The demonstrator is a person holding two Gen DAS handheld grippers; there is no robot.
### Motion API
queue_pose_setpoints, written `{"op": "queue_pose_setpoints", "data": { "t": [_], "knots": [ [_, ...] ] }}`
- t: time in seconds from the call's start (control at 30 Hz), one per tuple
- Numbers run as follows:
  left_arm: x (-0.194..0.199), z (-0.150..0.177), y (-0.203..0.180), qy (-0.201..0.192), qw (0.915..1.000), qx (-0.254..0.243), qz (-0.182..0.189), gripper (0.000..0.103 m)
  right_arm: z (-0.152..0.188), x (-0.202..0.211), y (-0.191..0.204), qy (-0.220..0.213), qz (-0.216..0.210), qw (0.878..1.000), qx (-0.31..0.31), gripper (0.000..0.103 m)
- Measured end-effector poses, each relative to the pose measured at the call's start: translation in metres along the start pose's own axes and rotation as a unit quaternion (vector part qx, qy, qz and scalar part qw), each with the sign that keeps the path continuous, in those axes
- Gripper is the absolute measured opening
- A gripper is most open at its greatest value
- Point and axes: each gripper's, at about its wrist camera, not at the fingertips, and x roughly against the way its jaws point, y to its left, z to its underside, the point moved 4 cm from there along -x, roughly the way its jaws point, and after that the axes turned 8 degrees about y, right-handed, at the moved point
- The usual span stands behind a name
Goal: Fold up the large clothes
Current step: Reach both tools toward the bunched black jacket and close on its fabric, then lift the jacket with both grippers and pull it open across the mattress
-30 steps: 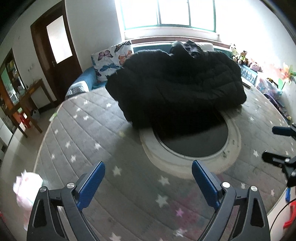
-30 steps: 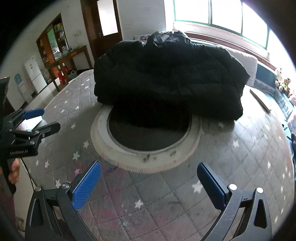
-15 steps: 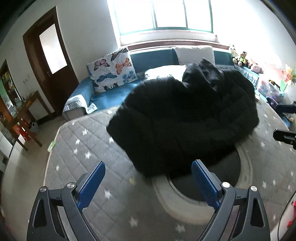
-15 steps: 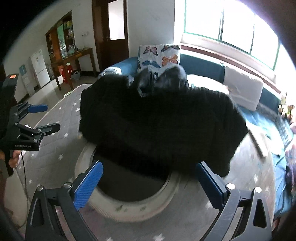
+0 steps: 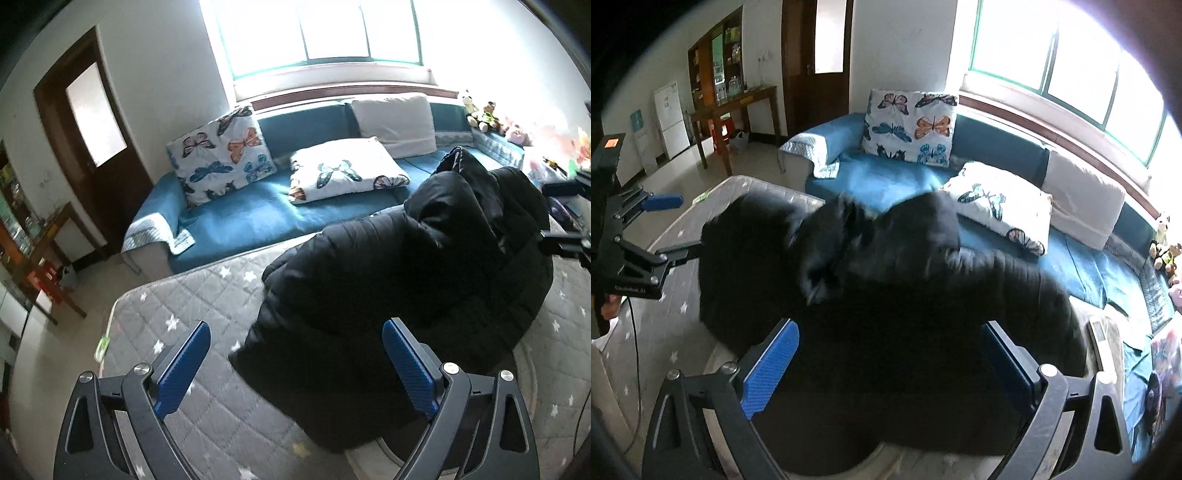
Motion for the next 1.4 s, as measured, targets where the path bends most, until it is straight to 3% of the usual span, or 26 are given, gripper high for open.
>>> {"op": "queue_pose_setpoints", "data": {
  "t": [0.17, 0.37, 0.53, 0.63, 0.7, 0.73, 0.8, 0.9, 1.0, 1.2, 1.27, 1.33, 1.4],
  "knots": [
    [-0.013, -0.022, 0.002, -0.01, 0.9998, -0.018, -0.004, 0.1, -0.018, -0.014, -0.013, 0.0, -0.003, 1.0, -0.014, 0.103],
    [-0.036, -0.038, -0.001, 0.002, 0.9995, -0.024, 0.021, 0.099, -0.032, -0.039, -0.02, 0.021, -0.004, 1.0, -0.022, 0.099],
    [-0.056, -0.047, -0.008, 0.006, 0.9993, -0.026, 0.027, 0.082, -0.034, -0.056, -0.023, 0.036, 0.012, 0.999, -0.019, 0.094],
    [-0.068, -0.051, -0.017, 0.013, 0.9989, -0.023, 0.038, 0.067, -0.033, -0.064, -0.026, 0.051, 0.025, 0.998, -0.016, 0.08],
    [-0.081, -0.057, -0.018, 0.017, 0.9989, -0.016, 0.04, 0.064, -0.029, -0.073, -0.031, 0.068, 0.043, 0.997, -0.022, 0.064],
    [-0.084, -0.057, -0.017, 0.018, 0.9989, -0.015, 0.042, 0.064, -0.027, -0.076, -0.033, 0.074, 0.046, 0.996, -0.024, 0.06],
    [-0.092, -0.061, -0.019, 0.02, 0.9984, -0.008, 0.052, 0.064, -0.023, -0.082, -0.038, 0.085, 0.046, 0.995, -0.034, 0.047],
    [-0.098, -0.064, -0.021, 0.022, 0.9981, -0.012, 0.056, 0.065, -0.013, -0.087, -0.041, 0.098, 0.04, 0.994, -0.042, 0.04],
    [-0.101, -0.065, -0.026, 0.022, 0.998, -0.023, 0.055, 0.07, -0.009, -0.088, -0.041, 0.098, 0.034, 0.993, -0.048, 0.037],
    [-0.097, -0.063, -0.03, 0.01, 0.9972, -0.038, 0.063, 0.089, 0.003, -0.084, -0.039, 0.095, 0.021, 0.994, -0.044, 0.032],
    [-0.097, -0.062, -0.032, 0.007, 0.9968, -0.047, 0.065, 0.101, 0.009, -0.08, -0.037, 0.094, 0.017, 0.995, -0.04, 0.03],
    [-0.101, -0.061, -0.033, 0.009, 0.9964, -0.052, 0.067, 0.103, 0.013, -0.076, -0.035, 0.093, 0.016, 0.995, -0.031, 0.029],
    [-0.109, -0.06, -0.033, 0.019, 0.9937, -0.043, 0.101, 0.098, 0.015, -0.074, -0.033, 0.095, 0.014, 0.995, -0.023, 0.028]
  ]
}}
